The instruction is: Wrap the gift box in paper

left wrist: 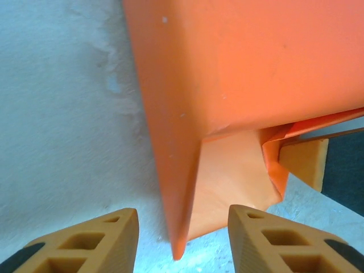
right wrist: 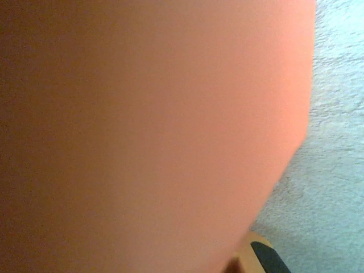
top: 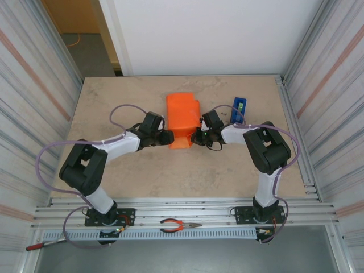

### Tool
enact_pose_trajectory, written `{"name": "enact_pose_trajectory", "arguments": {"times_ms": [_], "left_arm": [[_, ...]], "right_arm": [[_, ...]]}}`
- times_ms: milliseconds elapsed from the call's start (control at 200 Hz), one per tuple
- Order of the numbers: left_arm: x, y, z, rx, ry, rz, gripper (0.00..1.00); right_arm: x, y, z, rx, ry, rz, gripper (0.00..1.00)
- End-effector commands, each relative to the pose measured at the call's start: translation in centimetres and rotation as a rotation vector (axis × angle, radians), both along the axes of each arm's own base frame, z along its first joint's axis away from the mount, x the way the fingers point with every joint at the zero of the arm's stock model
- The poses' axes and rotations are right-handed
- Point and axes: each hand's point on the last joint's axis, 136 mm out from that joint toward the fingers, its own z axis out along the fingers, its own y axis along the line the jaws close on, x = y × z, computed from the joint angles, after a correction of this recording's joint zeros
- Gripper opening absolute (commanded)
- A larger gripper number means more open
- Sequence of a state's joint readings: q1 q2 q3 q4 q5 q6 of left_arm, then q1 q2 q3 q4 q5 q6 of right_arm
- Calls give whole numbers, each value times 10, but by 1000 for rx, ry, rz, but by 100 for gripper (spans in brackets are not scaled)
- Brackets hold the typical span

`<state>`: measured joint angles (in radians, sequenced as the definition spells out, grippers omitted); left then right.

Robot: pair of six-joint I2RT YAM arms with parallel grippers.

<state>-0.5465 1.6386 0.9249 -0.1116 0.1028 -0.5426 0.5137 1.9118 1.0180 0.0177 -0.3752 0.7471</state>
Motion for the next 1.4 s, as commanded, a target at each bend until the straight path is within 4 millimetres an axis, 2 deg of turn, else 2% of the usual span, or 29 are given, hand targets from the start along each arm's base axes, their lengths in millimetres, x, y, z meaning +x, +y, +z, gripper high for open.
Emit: {"name": "enact_pose_trajectory", "arguments": {"times_ms": [0,286,561,722,802,882,1047,1112,1147,1258,1398], "left_arm": [[-10,12,-2,71,46,54,48],[-10,-6,-12,110,52,29,48],[-11,-14,-28,197,78,48,37],[-12,-7,-34,265,89,87,30],[-10,-5,-35,277,90,98,21],[-8,-7,-34,278,84,95,0],[-7,-6,-27,301,57,96,0],[-6,-5,-24,314,50,97,17],[-5,-3,-22,323,46,101,22],[-2,2,-17,347,27,109,30],[8,6,-10,338,12,123,32]], "right_arm": [[-26,-6,-37,-87,109,30,0],[-27,-7,-40,-85,114,31,0],[-28,-7,-41,-82,113,30,0],[-28,-7,-42,-80,112,31,0],[-29,-7,-43,-80,114,32,0],[-29,-6,-43,-77,114,31,0],[-29,-7,-42,-77,112,31,0],[-29,-7,-42,-78,114,31,0],[-29,-7,-42,-78,114,31,0],[-29,-7,-42,-79,114,31,0],[-29,-7,-42,-78,113,31,0]]}}
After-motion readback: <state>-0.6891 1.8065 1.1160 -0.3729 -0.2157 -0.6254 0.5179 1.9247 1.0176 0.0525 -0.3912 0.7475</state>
